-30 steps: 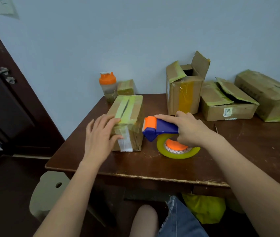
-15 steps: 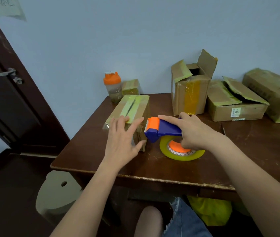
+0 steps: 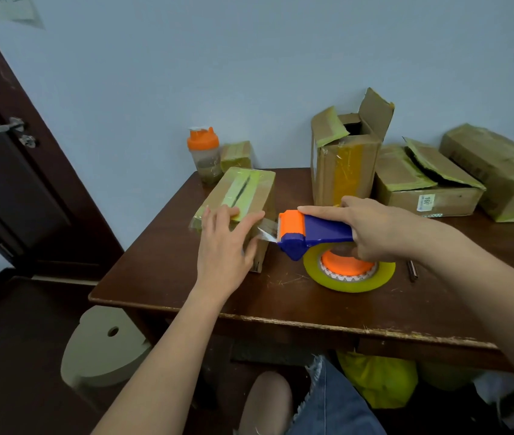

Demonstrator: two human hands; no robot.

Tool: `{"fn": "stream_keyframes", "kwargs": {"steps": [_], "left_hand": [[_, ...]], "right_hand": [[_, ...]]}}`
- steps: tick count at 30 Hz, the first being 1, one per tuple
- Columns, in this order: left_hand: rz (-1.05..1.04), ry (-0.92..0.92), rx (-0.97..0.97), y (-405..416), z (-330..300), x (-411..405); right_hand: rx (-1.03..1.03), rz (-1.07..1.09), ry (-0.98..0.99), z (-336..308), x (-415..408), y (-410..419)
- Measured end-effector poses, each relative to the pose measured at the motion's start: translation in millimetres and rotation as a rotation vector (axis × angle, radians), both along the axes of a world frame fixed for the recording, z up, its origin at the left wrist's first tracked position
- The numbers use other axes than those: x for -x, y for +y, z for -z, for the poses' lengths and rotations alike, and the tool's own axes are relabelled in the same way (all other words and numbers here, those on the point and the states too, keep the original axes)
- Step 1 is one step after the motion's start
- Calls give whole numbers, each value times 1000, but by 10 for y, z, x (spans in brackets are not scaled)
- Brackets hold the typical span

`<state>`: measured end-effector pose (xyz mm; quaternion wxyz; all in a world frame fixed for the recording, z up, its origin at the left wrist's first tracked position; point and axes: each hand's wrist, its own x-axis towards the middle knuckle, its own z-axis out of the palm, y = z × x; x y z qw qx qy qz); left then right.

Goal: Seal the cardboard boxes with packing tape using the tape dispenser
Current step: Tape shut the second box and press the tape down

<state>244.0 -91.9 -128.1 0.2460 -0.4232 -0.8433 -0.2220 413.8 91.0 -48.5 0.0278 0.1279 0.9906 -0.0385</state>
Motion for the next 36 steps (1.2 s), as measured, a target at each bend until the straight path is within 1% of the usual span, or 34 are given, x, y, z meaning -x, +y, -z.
{"fn": "stream_keyframes", "kwargs": {"steps": [6, 10, 13, 17, 19, 21, 24, 30, 33, 36], "left_hand": [[33, -14, 4, -10, -41, 30], [113, -26, -2, -111, -96, 46], [164, -33, -7, -144, -128, 72], [178, -4, -1, -89, -143, 44], [158, -21, -34, -115, -125, 64], [158, -47, -77, -182, -100, 112], [163, -54, -106, -212, -87, 121], [149, -143, -109, -213, -119, 62], [227, -248, -98, -245, -140, 47], [306, -342, -222, -309, -180, 58]], "right_hand": [[-140, 9, -3, -145, 70, -137], [-204, 44, -68, -259, 202, -232], [-241, 77, -137, -324, 305, -289], [-255, 88, -205, -432, 447, -390], [-346, 139, -274, -443, 477, -451], [-434, 217, -383, -315, 474, -439], [-352, 269, -460, -125, 461, -389], [-384, 334, -490, 100, 508, -407], [-423, 308, -545, 104, 505, -424], [-491, 208, -613, 101, 489, -438]]}}
